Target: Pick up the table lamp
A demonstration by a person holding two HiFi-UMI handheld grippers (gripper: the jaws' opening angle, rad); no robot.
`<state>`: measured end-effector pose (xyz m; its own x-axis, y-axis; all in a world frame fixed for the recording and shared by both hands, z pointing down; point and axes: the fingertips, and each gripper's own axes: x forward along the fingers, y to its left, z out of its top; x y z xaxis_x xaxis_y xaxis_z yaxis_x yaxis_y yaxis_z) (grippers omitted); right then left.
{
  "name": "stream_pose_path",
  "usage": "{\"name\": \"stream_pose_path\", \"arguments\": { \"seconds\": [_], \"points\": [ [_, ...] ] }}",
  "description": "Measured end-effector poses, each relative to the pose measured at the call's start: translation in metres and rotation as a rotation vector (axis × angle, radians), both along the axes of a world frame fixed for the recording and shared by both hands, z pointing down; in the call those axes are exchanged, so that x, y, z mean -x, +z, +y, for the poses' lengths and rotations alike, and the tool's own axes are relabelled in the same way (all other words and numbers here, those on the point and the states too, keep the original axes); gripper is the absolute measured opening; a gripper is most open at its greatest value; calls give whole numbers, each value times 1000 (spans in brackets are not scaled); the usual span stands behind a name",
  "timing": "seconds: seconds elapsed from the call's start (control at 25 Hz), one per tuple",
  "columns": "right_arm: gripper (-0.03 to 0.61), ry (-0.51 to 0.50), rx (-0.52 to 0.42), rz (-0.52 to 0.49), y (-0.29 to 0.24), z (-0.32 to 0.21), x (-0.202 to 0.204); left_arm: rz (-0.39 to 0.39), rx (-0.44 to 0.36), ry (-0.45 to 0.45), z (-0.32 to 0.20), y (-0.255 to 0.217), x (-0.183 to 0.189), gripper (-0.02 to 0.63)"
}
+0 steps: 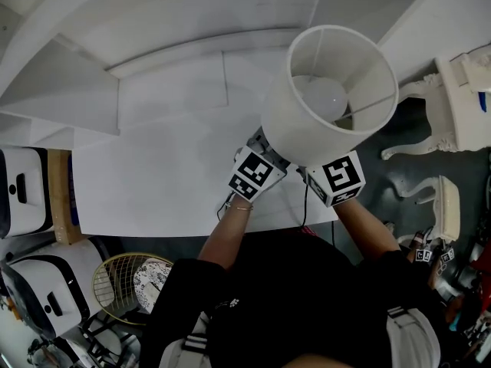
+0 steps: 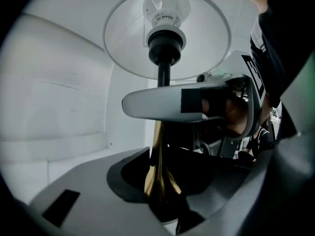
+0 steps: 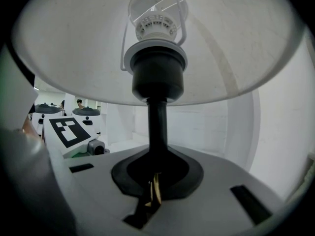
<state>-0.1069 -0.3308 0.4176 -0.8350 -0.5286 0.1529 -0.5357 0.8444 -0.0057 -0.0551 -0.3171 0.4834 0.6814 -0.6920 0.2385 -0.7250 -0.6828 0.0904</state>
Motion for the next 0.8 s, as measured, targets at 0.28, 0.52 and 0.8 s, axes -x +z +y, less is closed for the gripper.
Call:
{"name": "stream_pose_path", "arguments": {
  "seconds": [0.28,0.52,0.8],
  "points": [
    [23,19,-13,13,-7,-1,-4,-5,-6,16,1,-6,-5,115],
    [23,28,-15,23,-11,1,-9,-12,-15,18,3,-13,-9,115],
    [23,30,-20,33,-17,0,-15,-24,-21,28,2,-19,-15,115]
  ]
}}
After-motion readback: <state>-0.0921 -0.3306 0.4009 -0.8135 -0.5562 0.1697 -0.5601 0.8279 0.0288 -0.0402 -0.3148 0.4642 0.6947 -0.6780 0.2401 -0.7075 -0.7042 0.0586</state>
